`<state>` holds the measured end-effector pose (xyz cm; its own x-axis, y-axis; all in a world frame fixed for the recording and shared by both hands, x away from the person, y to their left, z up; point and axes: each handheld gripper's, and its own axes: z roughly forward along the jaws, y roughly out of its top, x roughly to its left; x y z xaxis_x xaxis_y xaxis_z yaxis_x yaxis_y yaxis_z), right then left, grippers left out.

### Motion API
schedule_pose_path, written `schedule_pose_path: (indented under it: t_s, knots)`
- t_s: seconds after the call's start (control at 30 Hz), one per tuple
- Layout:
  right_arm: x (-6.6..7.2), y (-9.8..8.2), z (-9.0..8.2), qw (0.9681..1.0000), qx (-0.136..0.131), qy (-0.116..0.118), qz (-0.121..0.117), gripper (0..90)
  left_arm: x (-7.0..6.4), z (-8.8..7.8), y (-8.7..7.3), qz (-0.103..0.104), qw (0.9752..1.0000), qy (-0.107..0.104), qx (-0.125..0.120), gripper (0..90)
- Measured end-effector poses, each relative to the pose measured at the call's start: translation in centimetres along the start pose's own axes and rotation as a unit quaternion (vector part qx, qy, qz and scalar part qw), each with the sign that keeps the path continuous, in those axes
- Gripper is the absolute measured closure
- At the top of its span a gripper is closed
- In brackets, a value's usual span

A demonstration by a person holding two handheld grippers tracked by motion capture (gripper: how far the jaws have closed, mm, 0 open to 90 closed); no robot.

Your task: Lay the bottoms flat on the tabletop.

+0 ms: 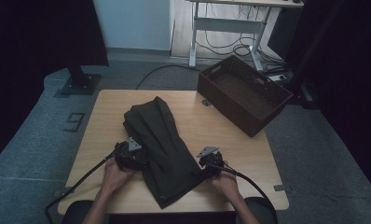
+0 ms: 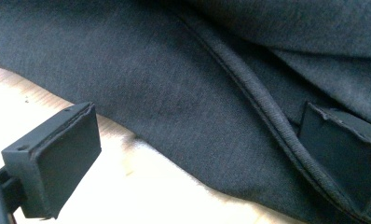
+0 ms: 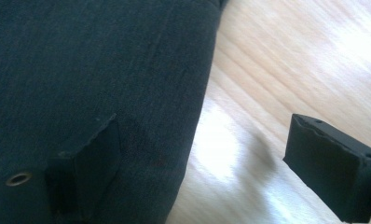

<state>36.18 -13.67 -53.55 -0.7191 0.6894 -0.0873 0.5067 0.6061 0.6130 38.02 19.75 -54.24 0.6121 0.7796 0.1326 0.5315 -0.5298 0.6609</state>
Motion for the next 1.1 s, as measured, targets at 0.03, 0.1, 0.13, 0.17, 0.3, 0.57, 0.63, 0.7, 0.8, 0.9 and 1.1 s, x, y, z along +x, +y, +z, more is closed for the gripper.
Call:
schedule_pose_path:
  t_s: [0.03,0.1,0.13,0.17,0.3,0.57,0.63,0.7,0.8,0.9,1.1]
  knots:
    - [-0.2,-0.1,0.0,1.0,0.0,-0.004,0.003,10.7,-0.2,0.0,0.0,0.0,1.0,0.0,-0.002,0.0]
    - [-0.9,-0.2,0.0,0.9999,-0.001,-0.007,0.01,10.5,-0.6,-0.2,-0.1,0.0,1.0,-0.002,-0.002,0.0]
    - [-1.2,-0.2,0.0,0.9999,0.0,-0.009,0.014,10.5,-0.8,-0.3,-0.2,0.002,1.0,-0.002,-0.003,0.0]
    - [-1.6,-0.2,0.1,0.9998,0.0,-0.014,0.015,10.4,-1.1,-0.3,-0.2,0.004,1.0,-0.001,-0.004,0.0]
    - [-3.1,-0.2,0.2,0.9992,0.001,-0.035,0.022,9.7,-2.3,-0.7,-0.4,0.011,0.9999,0.001,-0.008,0.5]
    - [-6.4,0.1,1.0,0.997,-0.004,-0.059,0.051,9.4,-4.1,-1.1,-0.5,0.023,0.9995,-0.022,-0.006,0.9]
    - [-6.9,0.2,1.1,0.9965,-0.005,-0.061,0.057,9.4,-4.4,-1.2,-0.3,0.028,0.9994,-0.018,-0.007,0.5]
    - [-6.9,0.3,1.2,0.9964,-0.003,-0.062,0.057,10.0,-4.2,-1.8,0.1,0.034,0.9993,-0.007,-0.016,0.0]
    - [-6.6,0.5,0.8,0.9968,0.0,-0.068,0.042,12.0,-3.1,-3.3,0.6,0.029,0.9984,0.006,-0.049,0.0]
    - [-6.1,0.7,-0.2,0.9971,-0.002,-0.067,0.036,11.9,-0.9,-4.3,1.1,0.002,0.9977,0.013,-0.066,1.4]
    - [-4.0,1.0,-2.8,0.9987,-0.032,-0.016,0.037,11.9,3.8,-4.4,2.7,-0.03,0.9966,0.039,-0.066,2.4]
